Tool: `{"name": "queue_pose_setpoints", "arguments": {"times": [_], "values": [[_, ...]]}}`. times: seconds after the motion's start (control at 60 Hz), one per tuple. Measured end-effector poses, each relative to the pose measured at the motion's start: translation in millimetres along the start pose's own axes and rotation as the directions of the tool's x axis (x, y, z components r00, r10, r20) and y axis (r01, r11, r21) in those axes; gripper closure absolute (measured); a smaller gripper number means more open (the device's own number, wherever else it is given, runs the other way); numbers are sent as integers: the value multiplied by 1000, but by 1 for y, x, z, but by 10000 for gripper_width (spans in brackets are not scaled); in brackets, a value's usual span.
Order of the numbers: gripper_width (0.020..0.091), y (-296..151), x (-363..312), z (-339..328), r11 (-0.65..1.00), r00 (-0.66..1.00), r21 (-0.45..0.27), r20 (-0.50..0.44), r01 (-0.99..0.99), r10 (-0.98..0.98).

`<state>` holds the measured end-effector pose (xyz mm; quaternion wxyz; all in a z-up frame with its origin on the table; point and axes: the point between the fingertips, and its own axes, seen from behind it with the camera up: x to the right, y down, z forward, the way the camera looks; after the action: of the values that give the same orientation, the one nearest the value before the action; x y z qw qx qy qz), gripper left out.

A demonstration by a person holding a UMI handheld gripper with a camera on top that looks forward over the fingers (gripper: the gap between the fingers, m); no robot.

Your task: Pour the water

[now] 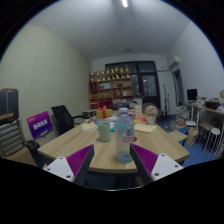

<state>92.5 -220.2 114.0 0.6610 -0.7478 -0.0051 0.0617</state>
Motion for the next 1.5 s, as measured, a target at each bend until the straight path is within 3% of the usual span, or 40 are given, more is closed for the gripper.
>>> {"name": "queue_pose_setpoints", "arguments": {"times": [0.3, 0.533, 0.567, 0.6, 0.8, 0.883, 0.917, 0.933, 0.95, 0.983, 1.067, 1.117, 1.233, 1.333, 1.4, 1.417, 1.5], "values": [[278, 6, 61, 101, 989, 987, 13, -66, 145, -144], [274, -26, 51, 153, 982, 986, 104, -67, 160, -153], [288, -28, 50, 160, 980, 985, 114, -67, 166, -159], [465, -29, 50, 167, 978, 984, 120, -70, 170, -163], [510, -30, 67, 179, 984, 994, 171, -103, 50, -32], [555, -31, 61, 184, 984, 994, 161, -86, 76, -63], [607, -30, 60, 186, 984, 995, 158, -78, 77, -66], [600, -32, 57, 188, 985, 995, 155, -78, 77, -66], [644, -31, 57, 188, 986, 995, 148, -74, 79, -68], [648, -32, 57, 190, 988, 995, 132, -66, 80, -72], [648, -46, 59, 205, 977, 984, 126, -53, 174, -169], [647, -72, 68, 214, 944, 953, 137, -92, 300, -289], [649, -131, 84, 249, 713, 714, 75, -167, 697, -680], [647, -149, 56, 294, 232, 222, -16, -234, 973, -946], [644, -167, 58, 303, -144, -153, -59, -225, 988, -962], [647, -159, 41, 311, -209, -222, -81, -247, 975, -943], [649, -148, 29, 333, -495, -504, -95, -181, 864, -845]]}}
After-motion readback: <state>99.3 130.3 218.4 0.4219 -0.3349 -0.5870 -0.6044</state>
